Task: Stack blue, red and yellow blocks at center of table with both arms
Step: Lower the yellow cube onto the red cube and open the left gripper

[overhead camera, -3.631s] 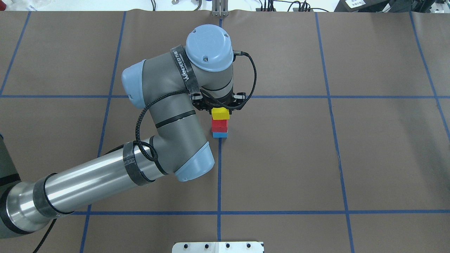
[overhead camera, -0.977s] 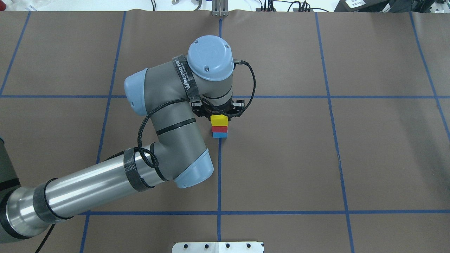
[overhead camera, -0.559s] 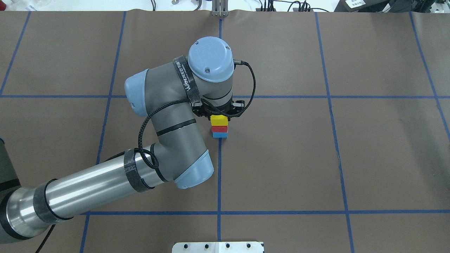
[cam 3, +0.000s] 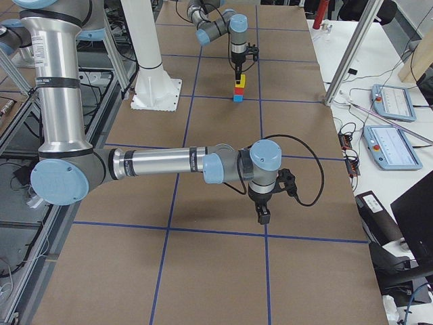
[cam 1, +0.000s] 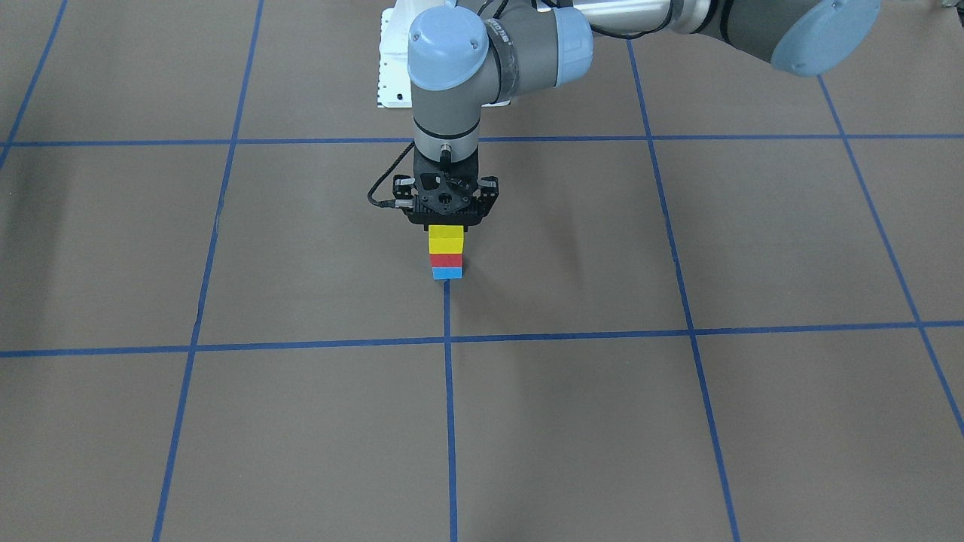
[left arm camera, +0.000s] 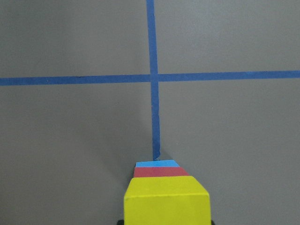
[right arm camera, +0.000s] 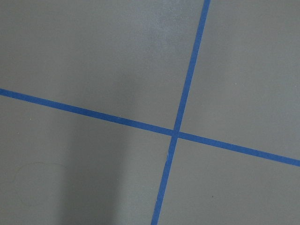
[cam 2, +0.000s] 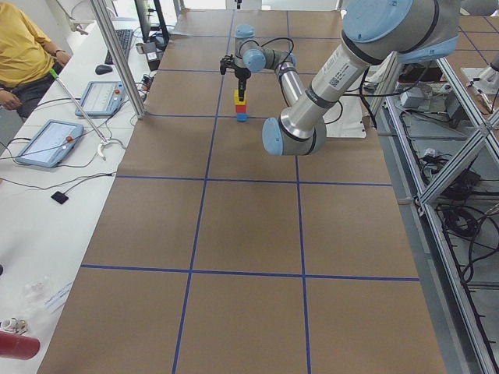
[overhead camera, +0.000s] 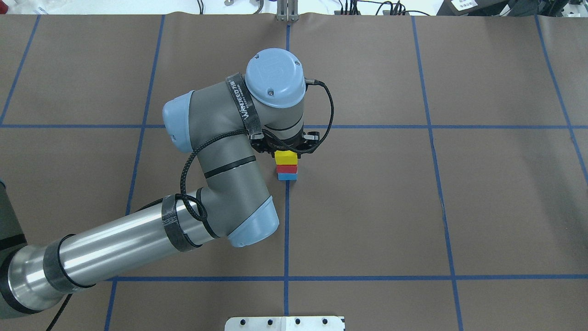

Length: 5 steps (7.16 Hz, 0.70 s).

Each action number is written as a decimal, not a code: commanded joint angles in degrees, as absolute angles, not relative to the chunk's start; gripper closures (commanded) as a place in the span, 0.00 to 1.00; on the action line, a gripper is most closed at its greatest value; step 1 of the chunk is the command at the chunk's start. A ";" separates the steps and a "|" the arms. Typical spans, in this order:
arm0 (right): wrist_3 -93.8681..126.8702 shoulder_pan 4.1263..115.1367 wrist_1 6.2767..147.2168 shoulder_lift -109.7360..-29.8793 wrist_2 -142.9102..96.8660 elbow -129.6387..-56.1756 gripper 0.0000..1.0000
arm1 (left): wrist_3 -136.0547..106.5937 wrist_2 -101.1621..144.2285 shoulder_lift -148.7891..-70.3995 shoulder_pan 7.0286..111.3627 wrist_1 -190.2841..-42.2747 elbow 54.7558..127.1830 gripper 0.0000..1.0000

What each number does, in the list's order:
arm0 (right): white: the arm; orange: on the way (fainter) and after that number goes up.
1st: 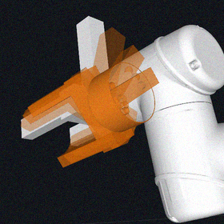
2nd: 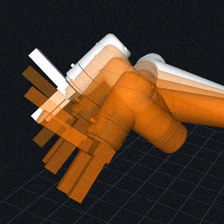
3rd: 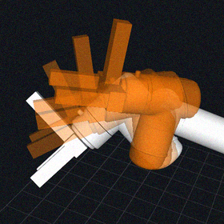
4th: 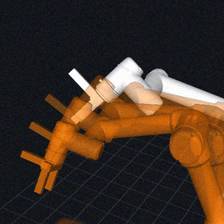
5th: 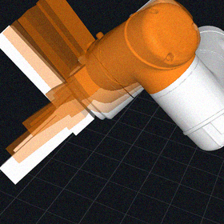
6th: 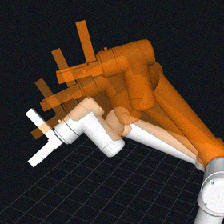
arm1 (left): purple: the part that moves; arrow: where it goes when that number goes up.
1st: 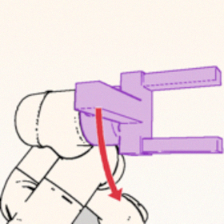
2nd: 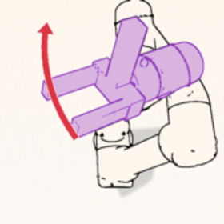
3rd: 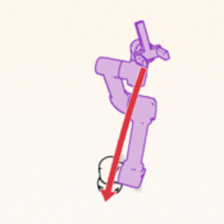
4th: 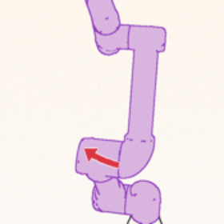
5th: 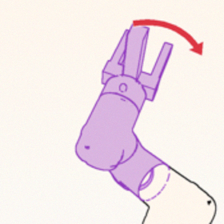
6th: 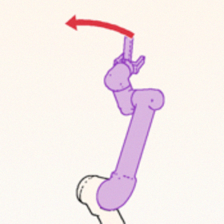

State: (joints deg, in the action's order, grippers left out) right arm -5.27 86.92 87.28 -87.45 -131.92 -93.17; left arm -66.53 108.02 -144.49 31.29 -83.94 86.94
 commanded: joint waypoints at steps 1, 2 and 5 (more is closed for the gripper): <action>-5.27 86.92 87.28 -87.45 -131.92 -93.16 0.00 | -66.62 108.02 -144.49 31.29 -83.94 86.92 0.26; -5.27 86.84 87.28 -87.45 -131.92 -93.16 0.00 | -66.62 107.93 -144.49 31.29 -83.94 86.92 0.12; -5.27 86.92 87.28 -87.45 -132.10 -93.16 0.00 | -66.71 107.66 -144.49 31.46 -83.67 88.58 0.01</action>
State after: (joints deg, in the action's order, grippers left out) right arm -5.27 86.86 87.28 -87.45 -131.97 -93.17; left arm -66.64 107.50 -144.49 31.33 -83.87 87.48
